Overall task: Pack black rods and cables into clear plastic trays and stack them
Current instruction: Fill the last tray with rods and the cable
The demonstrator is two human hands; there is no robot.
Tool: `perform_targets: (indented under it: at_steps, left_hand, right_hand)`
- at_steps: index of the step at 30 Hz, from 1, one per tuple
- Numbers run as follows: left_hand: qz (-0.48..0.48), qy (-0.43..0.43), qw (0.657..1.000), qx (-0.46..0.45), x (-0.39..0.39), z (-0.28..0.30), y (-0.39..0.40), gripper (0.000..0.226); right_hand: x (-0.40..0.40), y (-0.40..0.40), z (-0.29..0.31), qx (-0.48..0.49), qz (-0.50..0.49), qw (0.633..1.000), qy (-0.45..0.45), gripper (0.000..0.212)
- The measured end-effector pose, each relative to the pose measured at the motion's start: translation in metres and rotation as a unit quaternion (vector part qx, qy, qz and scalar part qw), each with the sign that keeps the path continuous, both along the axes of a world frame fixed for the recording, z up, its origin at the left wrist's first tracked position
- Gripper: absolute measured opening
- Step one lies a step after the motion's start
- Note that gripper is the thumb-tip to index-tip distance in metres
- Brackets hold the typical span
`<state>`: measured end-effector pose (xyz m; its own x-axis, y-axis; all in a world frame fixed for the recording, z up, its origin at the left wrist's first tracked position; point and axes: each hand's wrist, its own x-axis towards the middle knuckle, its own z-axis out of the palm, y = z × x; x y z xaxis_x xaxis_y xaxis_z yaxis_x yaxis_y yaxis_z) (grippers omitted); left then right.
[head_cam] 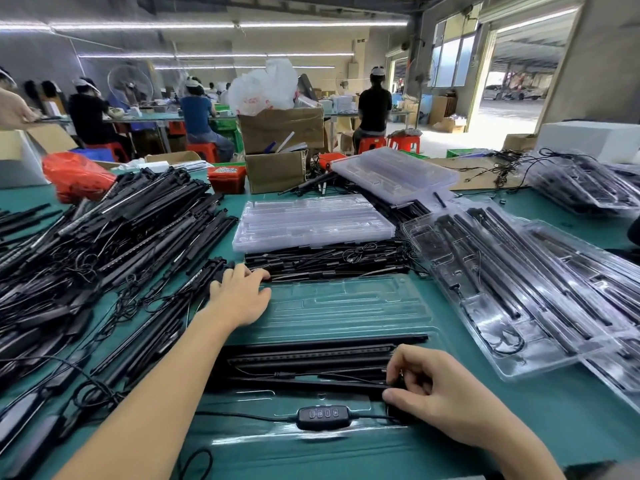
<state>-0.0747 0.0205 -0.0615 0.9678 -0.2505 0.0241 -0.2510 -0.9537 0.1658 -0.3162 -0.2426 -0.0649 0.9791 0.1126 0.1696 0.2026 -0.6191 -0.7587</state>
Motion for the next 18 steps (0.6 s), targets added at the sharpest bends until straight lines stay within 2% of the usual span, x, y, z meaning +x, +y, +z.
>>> perform_targets:
  at_steps: [12, 15, 18]
  left_hand:
    - [0.032, -0.044, 0.997, -0.058, 0.004, 0.001, -0.004, 0.014]
    - [0.024, -0.077, 0.993, -0.089, 0.001, 0.01, -0.004, 0.014]
    - [0.011, -0.14, 0.98, -0.138, -0.003, 0.026, -0.006, 0.023]
  right_hand:
    - [-0.001, 0.002, 0.002, -0.008, -0.006, 1.0, 0.001, 0.015]
    - [-0.001, 0.003, 0.002, -0.011, -0.01, 1.0, -0.002, 0.015]
    - [-0.002, 0.003, 0.001, -0.015, -0.015, 1.0, -0.005, 0.016]
